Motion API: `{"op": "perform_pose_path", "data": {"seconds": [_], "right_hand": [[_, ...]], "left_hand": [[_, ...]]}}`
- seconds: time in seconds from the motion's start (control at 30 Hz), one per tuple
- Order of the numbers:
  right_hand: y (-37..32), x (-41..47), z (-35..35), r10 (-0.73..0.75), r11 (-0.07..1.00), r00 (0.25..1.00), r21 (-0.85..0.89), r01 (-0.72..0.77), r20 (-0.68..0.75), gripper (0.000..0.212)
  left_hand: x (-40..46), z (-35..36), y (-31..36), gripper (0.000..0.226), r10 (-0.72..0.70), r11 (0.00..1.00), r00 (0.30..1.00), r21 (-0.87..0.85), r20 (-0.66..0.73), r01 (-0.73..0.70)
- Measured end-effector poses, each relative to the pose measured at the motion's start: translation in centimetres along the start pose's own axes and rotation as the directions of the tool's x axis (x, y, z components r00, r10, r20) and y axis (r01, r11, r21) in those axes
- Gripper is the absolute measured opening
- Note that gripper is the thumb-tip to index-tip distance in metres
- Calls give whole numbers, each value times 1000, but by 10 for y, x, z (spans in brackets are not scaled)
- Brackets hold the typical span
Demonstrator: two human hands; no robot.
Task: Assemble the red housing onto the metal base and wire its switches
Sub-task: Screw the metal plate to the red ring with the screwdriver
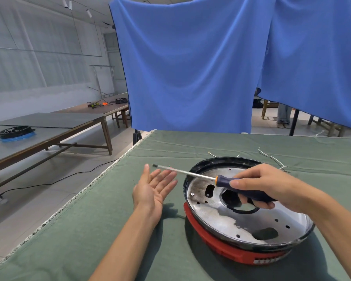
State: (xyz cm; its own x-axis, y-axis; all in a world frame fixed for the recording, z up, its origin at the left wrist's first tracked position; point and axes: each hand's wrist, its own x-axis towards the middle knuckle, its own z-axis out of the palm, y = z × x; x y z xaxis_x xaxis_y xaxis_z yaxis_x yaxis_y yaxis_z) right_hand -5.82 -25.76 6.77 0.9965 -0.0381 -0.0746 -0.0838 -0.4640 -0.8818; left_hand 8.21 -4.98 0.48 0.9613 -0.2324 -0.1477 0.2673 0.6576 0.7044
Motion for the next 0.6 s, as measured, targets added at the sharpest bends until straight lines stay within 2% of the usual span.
{"op": "perform_pose_path", "data": {"seconds": [0.03,0.1,0.13,0.23,0.3,0.33,0.43,0.47,0.6], "right_hand": [[2,0,-1,-21,999,999,45,23,-48,21],[5,1,-4,-45,990,983,122,67,-176,24],[6,1,-6,-47,986,969,145,84,-242,25],[8,1,-9,-37,979,922,172,111,-387,23],[9,0,-10,-25,972,892,198,128,-452,20],[10,0,-11,-23,968,878,210,140,-478,19],[10,-2,-13,-31,954,857,240,179,-515,19],[10,-2,-13,-35,951,854,245,187,-519,19],[9,-2,-11,-36,949,848,247,194,-529,15]], "left_hand": [[2,-1,0,36,36,990,999,140,-22,-32],[6,1,0,30,102,859,994,506,-25,-76],[9,4,-1,26,69,770,998,636,4,-55],[13,18,-1,20,-188,557,978,830,94,27],[13,28,2,22,-299,439,947,898,120,25],[14,32,3,27,-344,422,930,906,131,29],[16,35,3,53,-421,466,900,878,115,106],[15,36,2,54,-428,453,895,886,124,94],[4,43,-7,14,-330,327,936,945,123,-8]]}}
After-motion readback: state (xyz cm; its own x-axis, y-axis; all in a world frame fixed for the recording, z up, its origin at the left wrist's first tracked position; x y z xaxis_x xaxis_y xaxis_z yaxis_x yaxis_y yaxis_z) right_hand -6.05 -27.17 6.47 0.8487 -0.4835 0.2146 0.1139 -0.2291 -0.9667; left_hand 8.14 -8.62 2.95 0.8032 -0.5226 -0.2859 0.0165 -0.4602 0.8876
